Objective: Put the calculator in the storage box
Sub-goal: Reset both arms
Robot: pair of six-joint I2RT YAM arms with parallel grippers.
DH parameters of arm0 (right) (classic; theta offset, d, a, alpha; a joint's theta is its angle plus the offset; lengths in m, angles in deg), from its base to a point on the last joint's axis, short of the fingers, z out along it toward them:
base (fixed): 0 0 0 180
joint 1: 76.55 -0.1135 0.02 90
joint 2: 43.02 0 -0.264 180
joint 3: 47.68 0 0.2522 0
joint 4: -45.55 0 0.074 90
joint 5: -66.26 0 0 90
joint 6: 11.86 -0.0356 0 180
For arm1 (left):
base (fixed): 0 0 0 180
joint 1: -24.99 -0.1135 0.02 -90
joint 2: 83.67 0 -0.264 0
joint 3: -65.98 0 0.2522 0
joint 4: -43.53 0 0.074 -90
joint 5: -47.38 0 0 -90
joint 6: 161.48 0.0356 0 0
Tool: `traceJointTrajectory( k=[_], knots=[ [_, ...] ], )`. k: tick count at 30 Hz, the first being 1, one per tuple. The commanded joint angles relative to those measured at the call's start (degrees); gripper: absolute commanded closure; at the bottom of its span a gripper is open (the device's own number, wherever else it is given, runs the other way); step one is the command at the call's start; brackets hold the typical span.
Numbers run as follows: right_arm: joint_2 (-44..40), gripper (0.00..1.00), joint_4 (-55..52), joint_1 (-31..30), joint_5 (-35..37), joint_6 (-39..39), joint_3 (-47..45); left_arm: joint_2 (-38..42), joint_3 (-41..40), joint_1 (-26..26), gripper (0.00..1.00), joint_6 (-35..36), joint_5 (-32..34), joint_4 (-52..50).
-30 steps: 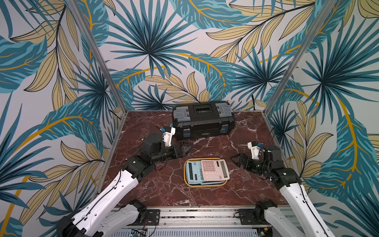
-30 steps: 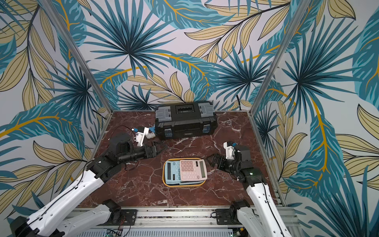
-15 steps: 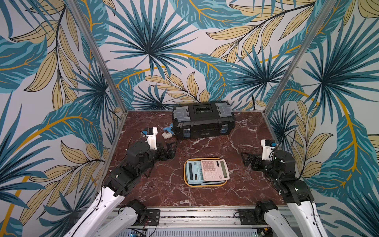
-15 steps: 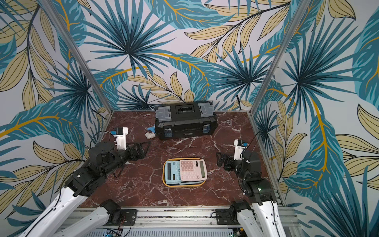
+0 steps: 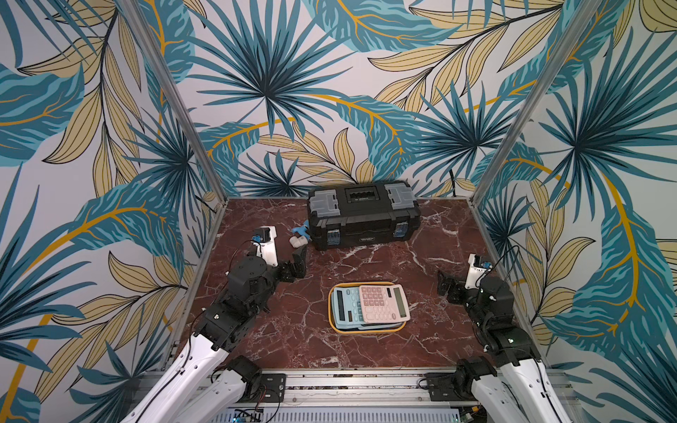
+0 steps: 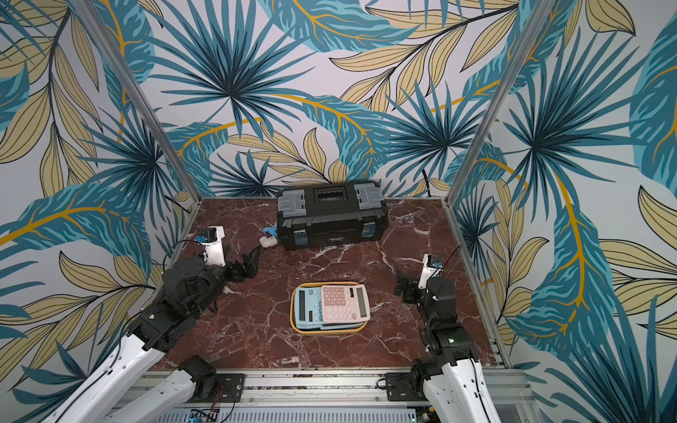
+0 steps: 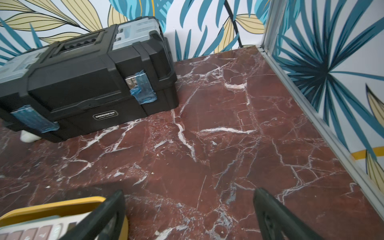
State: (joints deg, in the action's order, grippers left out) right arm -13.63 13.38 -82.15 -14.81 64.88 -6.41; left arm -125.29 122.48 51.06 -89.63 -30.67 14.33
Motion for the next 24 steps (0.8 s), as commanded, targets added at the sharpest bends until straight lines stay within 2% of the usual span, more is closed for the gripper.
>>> traceJointTrajectory(
  k=[1, 5, 11, 16, 20, 24],
  knots=[
    [0.1, 0.01, 8.7, -0.1, 5.1, 1.3, -3.5, 0.1, -4.5, -5.4, 0.0, 3.4, -2.5, 7.0],
    [1.2, 0.0, 14.5, -0.1, 8.2, 1.8, -7.0, -1.2, -9.4, -10.1, 0.0, 6.9, -3.7, 11.8],
    [6.2, 0.01, 24.7, -0.1, 11.1, 1.9, -11.2, -4.3, -15.8, -14.6, 0.0, 11.7, -2.6, 18.8],
    [12.8, 0.0, 35.6, -0.1, 13.5, 2.9, -14.5, -5.5, -22.4, -17.8, 0.0, 17.4, -7.6, 28.4],
    [17.8, 0.0, 44.1, -0.1, 13.6, 4.0, -16.4, -8.4, -27.1, -20.2, 0.0, 17.0, -7.4, 37.6],
    [24.8, 0.0, 51.4, -0.1, 13.9, 5.1, -16.9, -15.7, -28.5, -21.8, 0.0, 16.7, -6.1, 45.3]
  ],
)
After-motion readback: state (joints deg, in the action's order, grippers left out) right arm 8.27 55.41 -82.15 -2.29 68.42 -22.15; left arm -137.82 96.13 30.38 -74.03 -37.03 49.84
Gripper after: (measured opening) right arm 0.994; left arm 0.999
